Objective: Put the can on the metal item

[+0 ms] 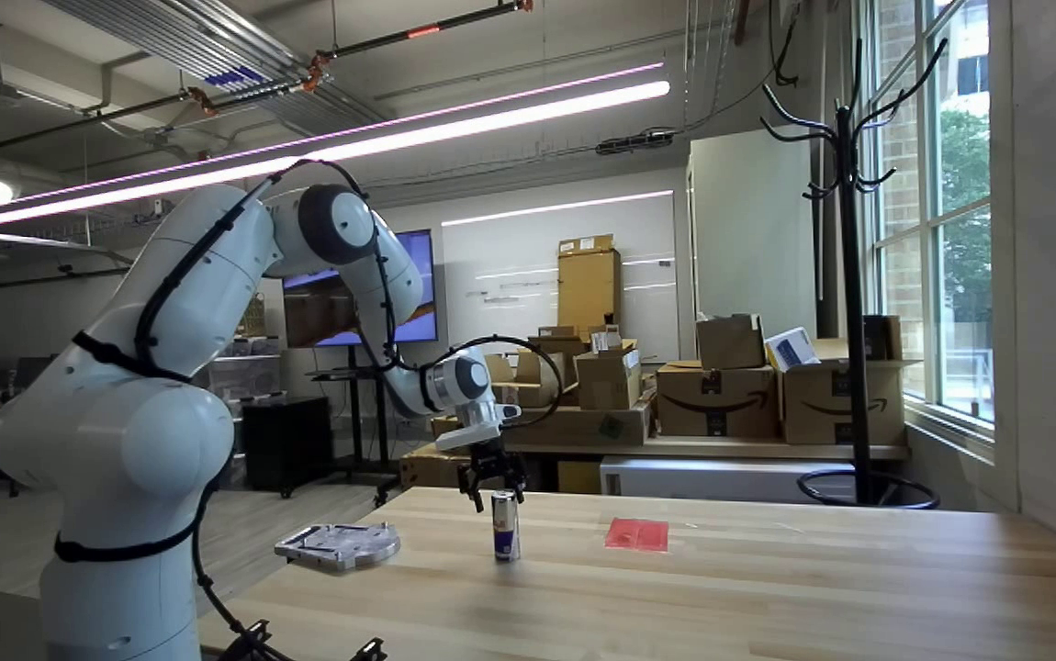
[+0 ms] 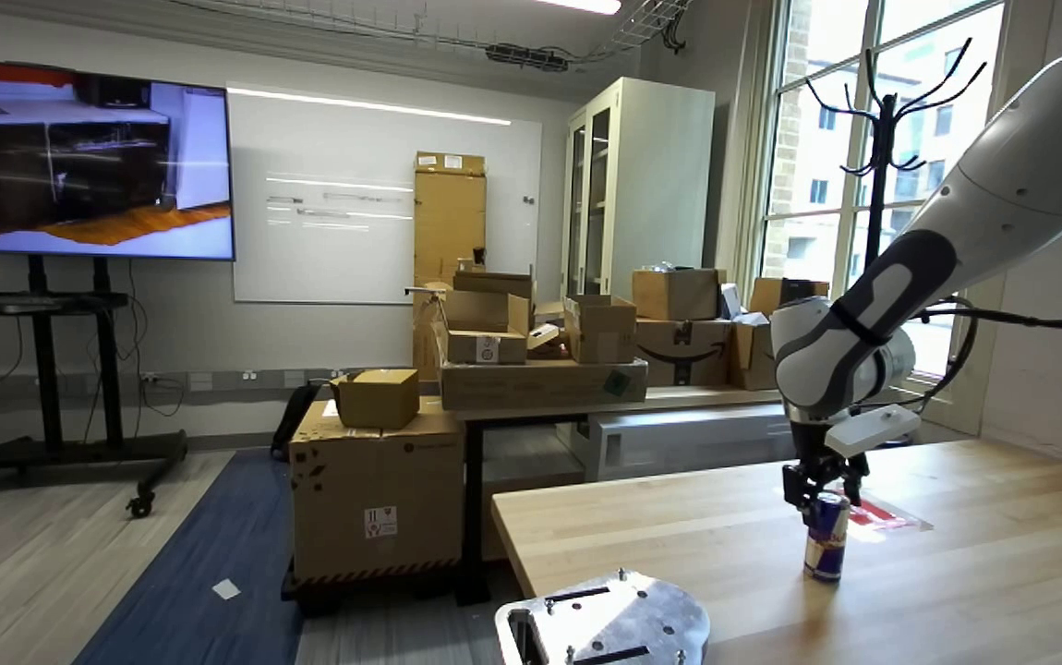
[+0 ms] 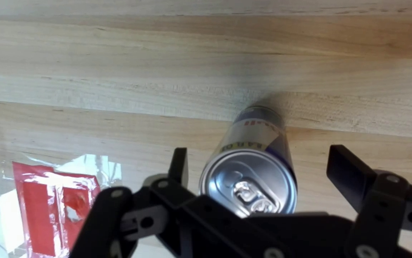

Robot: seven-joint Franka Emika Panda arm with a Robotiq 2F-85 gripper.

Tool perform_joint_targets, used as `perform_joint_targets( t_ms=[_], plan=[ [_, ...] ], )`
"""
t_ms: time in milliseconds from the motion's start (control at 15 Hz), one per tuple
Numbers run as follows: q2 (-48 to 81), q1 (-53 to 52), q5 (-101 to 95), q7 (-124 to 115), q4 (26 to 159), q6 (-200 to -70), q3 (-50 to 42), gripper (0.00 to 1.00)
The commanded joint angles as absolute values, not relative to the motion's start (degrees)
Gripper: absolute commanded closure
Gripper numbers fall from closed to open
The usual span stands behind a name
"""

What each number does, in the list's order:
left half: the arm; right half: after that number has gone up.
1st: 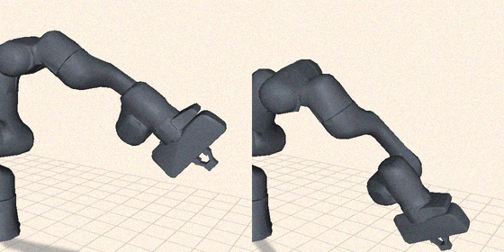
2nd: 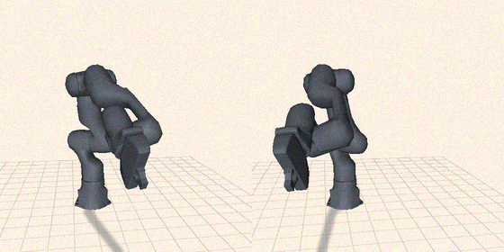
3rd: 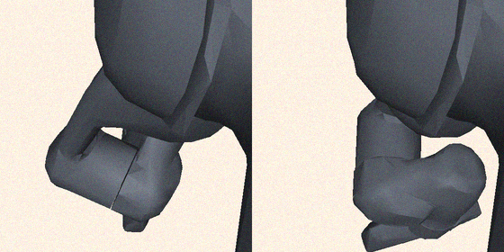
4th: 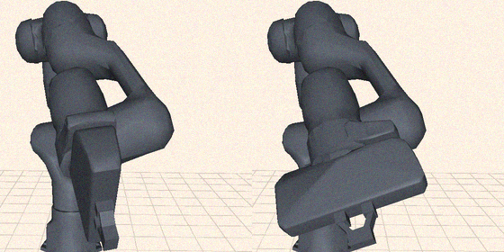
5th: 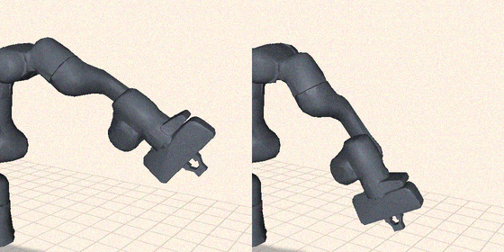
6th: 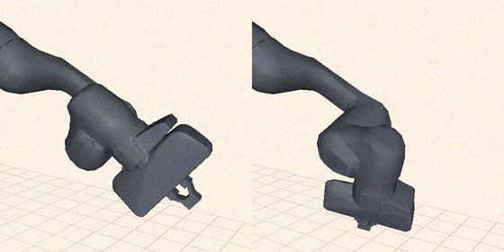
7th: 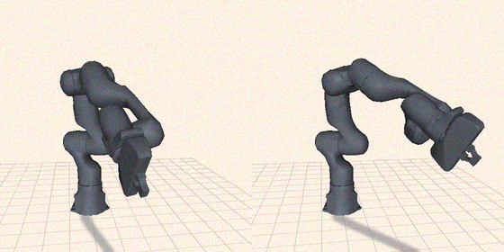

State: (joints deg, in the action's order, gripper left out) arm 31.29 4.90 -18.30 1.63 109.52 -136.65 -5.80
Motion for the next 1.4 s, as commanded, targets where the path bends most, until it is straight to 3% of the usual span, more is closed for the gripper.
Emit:
perform_joint_targets(
  t_ms=[0, 333, 800, 1333],
  plan=[
    [32.69, 4.93, -16.57, 2.77, 107.4, -136.57, -5.99, 0.26],
    [32.76, 4.65, -16.86, 2.26, 107.45, -137.12, -6.42, 0.65],
    [24.98, 2.01, -20.72, 0.47, 113.72, -138.51, -7.87, 0.65],
    [15.15, -8.81, -31.97, -5.2, 118.71, -136.57, -4.57, 0.65]
  ],
)
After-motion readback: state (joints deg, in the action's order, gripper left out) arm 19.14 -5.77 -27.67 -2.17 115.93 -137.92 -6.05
